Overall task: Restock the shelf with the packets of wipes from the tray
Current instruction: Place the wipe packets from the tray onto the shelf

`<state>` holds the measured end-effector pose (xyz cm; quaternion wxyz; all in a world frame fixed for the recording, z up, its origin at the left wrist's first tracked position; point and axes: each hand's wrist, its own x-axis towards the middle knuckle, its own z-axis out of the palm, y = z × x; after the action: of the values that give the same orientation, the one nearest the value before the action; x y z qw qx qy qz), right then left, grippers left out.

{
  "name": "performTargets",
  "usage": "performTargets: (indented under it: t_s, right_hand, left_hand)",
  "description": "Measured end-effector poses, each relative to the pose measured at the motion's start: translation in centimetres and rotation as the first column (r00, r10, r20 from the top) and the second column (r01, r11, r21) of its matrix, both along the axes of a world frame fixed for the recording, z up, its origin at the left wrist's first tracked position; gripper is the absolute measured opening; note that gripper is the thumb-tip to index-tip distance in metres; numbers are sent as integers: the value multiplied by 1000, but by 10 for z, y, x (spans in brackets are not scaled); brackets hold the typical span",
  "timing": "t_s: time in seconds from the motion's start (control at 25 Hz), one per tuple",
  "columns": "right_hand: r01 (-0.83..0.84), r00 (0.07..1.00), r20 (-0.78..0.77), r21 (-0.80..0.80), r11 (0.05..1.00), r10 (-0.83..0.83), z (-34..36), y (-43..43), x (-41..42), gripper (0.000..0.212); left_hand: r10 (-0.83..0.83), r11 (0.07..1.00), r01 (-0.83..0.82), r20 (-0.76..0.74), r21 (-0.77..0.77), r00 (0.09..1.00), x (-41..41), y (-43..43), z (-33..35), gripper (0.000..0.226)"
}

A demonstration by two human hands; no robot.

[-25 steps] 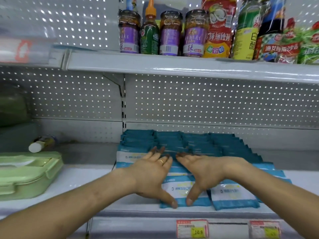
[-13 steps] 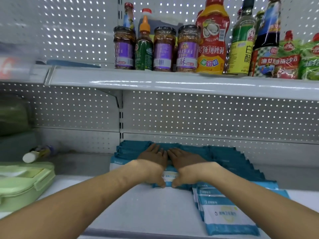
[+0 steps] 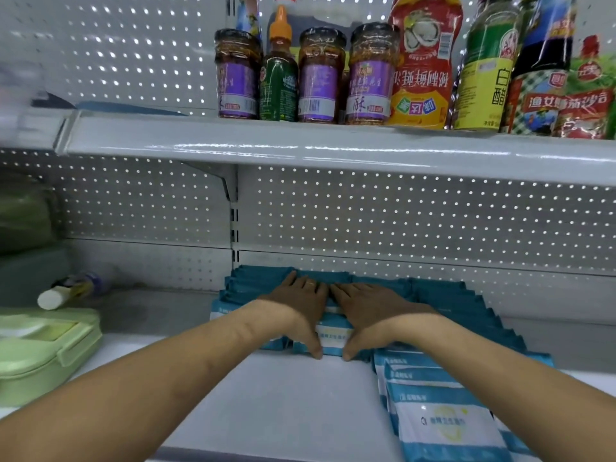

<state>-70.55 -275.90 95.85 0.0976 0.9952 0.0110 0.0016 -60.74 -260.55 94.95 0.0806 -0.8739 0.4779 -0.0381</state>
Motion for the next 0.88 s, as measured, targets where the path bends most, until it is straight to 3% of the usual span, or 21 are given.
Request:
performTargets:
  t_s: [0.08,0.24,0.36,0.48,0.6,0.76,0.88]
  right_hand:
    - [17,1000,12,16,1000,-18,-3,0,5,125]
    - [46,999,15,35,998,-47,-7,-1,10,125]
    - [56,997,-62,85,995,-51,-2,-5,10,130]
    - [67,991,-122,92,994,-55,3,-8,20,140]
    - [76,990,-128,105,992,-62,3,-9,29,137]
    - [6,999,51,25,1000,-7,-8,-6,24,112]
    - [-5,997,74,34,999,2,-10,-6,23,117]
  left_hand:
    - [23,1000,-23,-39,-10,999,4,-4,3,123]
    - [20,1000,-20,19,10,1000,7,-8,3,120]
    - [73,994,-67,-57,89,996,23,-7,4,148]
    - [93,984,-76,-99,163,991,35,-13,7,157]
    - [56,991,-48,-64,122,996,34,-16,6,149]
    - [-30,1000,31,94,-6,995,23,-10,0,116]
    - [-29,999,31,93,-27,995,20,-9,0,123]
